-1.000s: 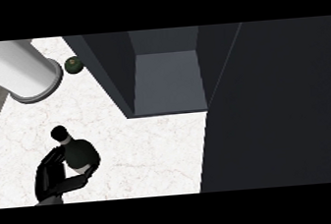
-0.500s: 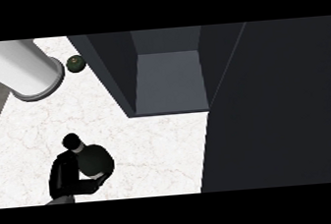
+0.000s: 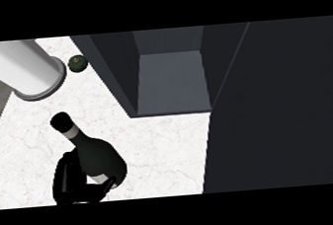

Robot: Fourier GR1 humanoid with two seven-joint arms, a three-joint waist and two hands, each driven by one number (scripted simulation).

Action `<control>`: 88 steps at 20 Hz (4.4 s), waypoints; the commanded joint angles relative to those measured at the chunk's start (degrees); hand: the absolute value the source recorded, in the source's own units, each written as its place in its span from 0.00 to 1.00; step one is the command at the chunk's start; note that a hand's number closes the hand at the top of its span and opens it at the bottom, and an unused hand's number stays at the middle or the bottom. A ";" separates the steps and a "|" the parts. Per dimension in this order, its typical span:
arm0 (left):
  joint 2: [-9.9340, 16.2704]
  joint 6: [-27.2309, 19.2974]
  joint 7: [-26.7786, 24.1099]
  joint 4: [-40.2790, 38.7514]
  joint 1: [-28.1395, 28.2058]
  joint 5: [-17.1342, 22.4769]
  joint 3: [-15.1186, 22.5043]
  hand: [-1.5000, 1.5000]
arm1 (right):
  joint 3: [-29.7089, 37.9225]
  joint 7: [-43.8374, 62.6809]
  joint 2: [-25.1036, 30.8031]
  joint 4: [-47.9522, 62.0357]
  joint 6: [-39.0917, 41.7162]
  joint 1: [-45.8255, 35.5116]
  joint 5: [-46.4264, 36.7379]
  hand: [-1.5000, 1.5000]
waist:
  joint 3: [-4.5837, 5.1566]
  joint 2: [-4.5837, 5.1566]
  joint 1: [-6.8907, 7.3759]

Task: Pick up the wine, place it into the cabinet and close the cabinet

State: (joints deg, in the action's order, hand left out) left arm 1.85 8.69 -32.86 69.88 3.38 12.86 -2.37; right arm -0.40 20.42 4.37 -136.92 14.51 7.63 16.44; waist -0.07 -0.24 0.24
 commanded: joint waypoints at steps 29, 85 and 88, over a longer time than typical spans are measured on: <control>-1.84 -38.34 24.34 11.82 -21.28 -0.97 24.30 1.00 | 6.65 1.23 1.88 -3.36 2.15 0.07 5.43 0.00 | 0.07 0.28 -0.96; -1.85 -36.35 -2.65 -57.31 -58.83 30.55 28.14 1.00 | 11.26 -1.27 2.43 2.24 5.75 -4.65 10.00 0.00 | 0.18 1.80 -5.41; -1.85 -36.23 -5.93 -57.13 -53.96 30.49 29.53 1.00 | 11.41 0.38 3.17 0.55 5.13 -4.60 11.48 0.00 | 0.23 1.82 -6.21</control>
State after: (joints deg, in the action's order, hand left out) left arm 0.01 -27.67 -35.23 13.11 -54.82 42.80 26.32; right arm 11.58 19.43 7.74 -133.44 20.41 2.44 27.12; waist 0.11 1.38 -4.79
